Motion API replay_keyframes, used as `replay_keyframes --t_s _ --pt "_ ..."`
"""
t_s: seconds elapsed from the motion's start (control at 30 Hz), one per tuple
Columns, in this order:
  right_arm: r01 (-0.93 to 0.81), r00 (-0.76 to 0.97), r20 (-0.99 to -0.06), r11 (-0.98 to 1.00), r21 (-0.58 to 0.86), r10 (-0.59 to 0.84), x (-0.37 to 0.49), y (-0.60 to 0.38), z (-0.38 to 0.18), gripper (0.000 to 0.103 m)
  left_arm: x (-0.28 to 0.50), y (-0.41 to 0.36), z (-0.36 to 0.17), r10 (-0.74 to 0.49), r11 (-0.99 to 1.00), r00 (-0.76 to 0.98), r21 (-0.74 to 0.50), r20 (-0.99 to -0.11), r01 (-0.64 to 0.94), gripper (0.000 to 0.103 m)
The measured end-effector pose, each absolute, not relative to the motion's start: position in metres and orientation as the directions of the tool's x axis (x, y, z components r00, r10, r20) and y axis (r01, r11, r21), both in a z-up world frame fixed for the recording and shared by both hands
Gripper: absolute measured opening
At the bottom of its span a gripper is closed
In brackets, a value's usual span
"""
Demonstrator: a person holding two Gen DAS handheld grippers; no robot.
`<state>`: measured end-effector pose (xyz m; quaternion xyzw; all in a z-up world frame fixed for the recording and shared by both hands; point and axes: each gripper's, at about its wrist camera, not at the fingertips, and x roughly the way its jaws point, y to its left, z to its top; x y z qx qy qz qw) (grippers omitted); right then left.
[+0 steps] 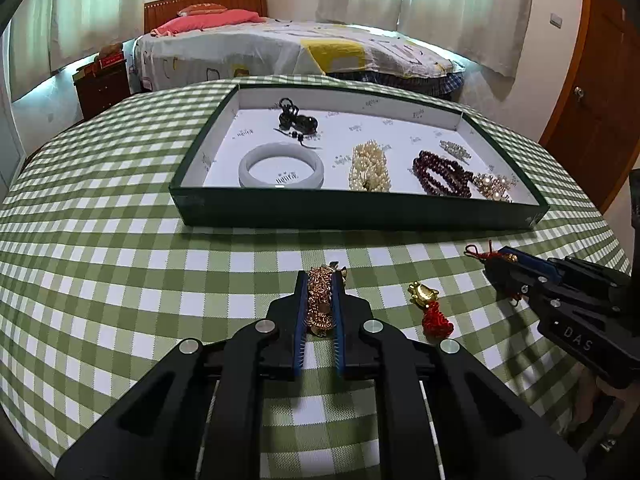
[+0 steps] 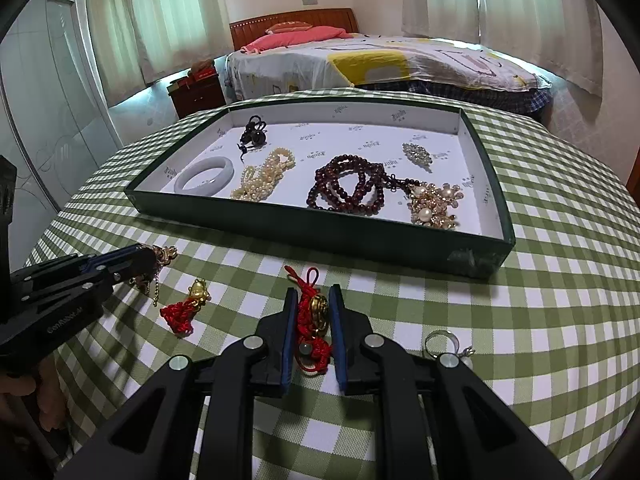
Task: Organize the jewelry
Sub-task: 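Carry the gold chain and red tassel charm over the tray with both tools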
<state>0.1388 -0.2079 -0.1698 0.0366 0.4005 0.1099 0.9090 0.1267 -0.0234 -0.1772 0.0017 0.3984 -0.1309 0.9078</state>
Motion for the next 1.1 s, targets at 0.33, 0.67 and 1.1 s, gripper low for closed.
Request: replay_keyframes --t_s 0.33,0.67,1.1 --pt "-0.165 0.680 -0.700 0.975 0.147 0.220 0.133 -0.208 -0.160 0.016 0.118 -0.024 -0.156 -0.242 0.965 0.688 -0.094 -0.684 0.246 0.011" --pt "-0.168 0.723 -0.652 0.974 0.155 0.228 0.127 -0.207 -0.134 0.016 0.112 -0.028 -0.126 -0.266 0.959 0.730 -0.098 -0.630 0.265 0.011" --pt "-0.157 0.797 -0.568 0.978 0.137 0.207 0.152 -0.216 -0.090 0.016 0.135 -0.045 -0.082 -0.305 0.946 0.788 -0.076 -0.535 0.315 0.011"
